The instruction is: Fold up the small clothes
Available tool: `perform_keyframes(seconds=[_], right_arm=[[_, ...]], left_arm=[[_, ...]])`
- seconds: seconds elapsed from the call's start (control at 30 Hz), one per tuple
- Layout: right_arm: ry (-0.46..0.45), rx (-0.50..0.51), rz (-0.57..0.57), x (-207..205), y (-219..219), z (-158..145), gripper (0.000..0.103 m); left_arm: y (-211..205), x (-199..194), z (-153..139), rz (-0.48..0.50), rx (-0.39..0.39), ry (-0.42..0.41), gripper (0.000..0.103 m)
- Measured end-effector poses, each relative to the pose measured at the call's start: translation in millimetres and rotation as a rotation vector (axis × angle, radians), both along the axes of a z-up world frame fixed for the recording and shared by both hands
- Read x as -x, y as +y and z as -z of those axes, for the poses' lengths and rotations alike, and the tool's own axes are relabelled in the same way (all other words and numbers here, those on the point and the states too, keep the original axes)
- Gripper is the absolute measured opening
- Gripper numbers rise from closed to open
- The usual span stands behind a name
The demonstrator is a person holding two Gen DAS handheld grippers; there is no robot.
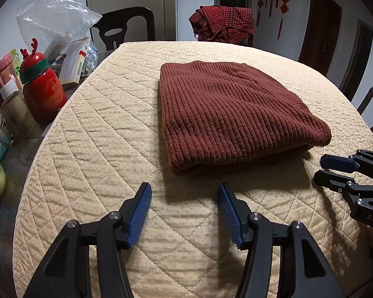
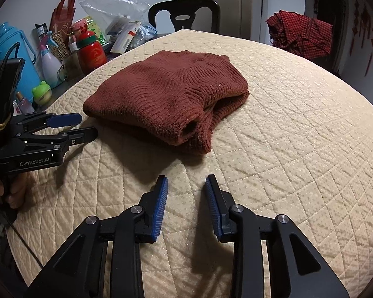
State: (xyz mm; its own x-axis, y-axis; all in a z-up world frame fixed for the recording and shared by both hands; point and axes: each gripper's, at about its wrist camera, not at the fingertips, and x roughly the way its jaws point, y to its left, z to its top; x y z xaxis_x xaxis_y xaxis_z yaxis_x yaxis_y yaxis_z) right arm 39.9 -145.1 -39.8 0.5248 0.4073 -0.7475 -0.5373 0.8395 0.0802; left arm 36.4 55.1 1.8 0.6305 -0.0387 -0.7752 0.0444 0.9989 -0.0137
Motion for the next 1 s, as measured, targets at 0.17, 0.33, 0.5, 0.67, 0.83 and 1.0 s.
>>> perform_keyframes(seconds=[0.17,0.33,0.5,0.67,0.83,1.0], right_arm=[[0.001,-0.002,0.000,0.0,-0.2,-0.1,0.032],[0.005,-0.010,0.000,-0.4,-1.3,0.1,0.032],[0.005,-0.011,0.000,-1.0,-1.5,0.1,0.032],[0.006,-0.012,0.000,-0.9,-1.4,0.0,0.033],[0.005,-0.010,0.000,-0.9,-1.4,0.0,0.033],[0.006,-0.012,0.000,-1.0,-1.3,-0.1,0.033]], left_arm=[[-0.2,0.0,0.0,0.000,0.000,0.000,0.059],[-0.4,0.0,0.1,0.000,-0.003,0.000,0.059],[-1.0,-0.3,0.5,0.001,-0.003,0.000,0.059],[-0.6,-0.4,0.7,0.001,-0.009,0.000,0.059],[-0.8,-0.5,0.8,0.001,-0.010,0.001,0.059],[-0.2,-0.5,0.7,0.002,-0.012,0.002,0.059]])
